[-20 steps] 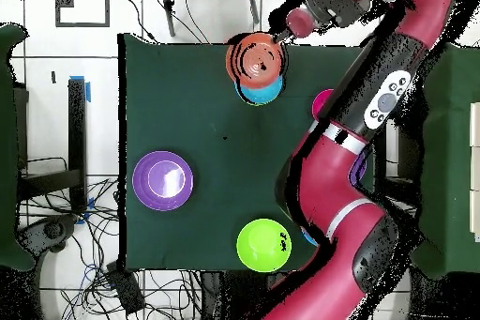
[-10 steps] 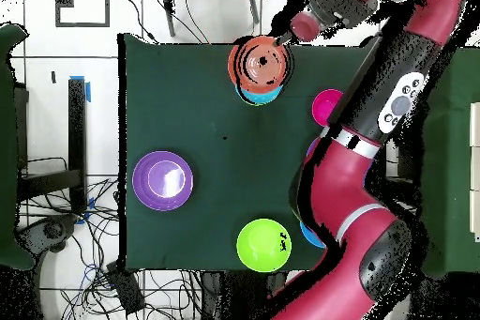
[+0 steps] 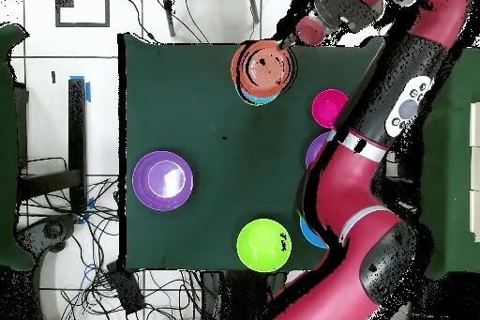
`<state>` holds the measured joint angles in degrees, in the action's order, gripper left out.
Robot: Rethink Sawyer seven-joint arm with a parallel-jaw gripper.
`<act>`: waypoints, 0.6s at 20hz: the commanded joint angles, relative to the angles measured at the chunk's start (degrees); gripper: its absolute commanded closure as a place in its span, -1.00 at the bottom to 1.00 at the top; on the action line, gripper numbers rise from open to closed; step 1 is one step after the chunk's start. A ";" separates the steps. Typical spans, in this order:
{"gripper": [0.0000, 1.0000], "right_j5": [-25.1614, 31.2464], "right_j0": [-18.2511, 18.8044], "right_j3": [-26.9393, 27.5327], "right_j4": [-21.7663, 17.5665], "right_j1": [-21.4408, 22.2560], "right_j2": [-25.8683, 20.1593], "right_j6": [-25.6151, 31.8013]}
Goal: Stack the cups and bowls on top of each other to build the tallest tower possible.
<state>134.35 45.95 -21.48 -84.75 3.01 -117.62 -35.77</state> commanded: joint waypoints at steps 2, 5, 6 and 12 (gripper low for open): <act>1.00 -4.37 -1.11 2.02 2.28 0.18 12.33 -4.67; 1.00 -4.85 -0.73 1.19 4.31 0.04 13.61 -5.83; 1.00 -5.00 -0.48 0.75 5.12 -0.03 14.11 -6.24; 1.00 -4.98 -0.66 0.22 7.33 0.43 17.66 -7.24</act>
<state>134.35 45.95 -21.51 -78.15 3.01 -111.63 -35.77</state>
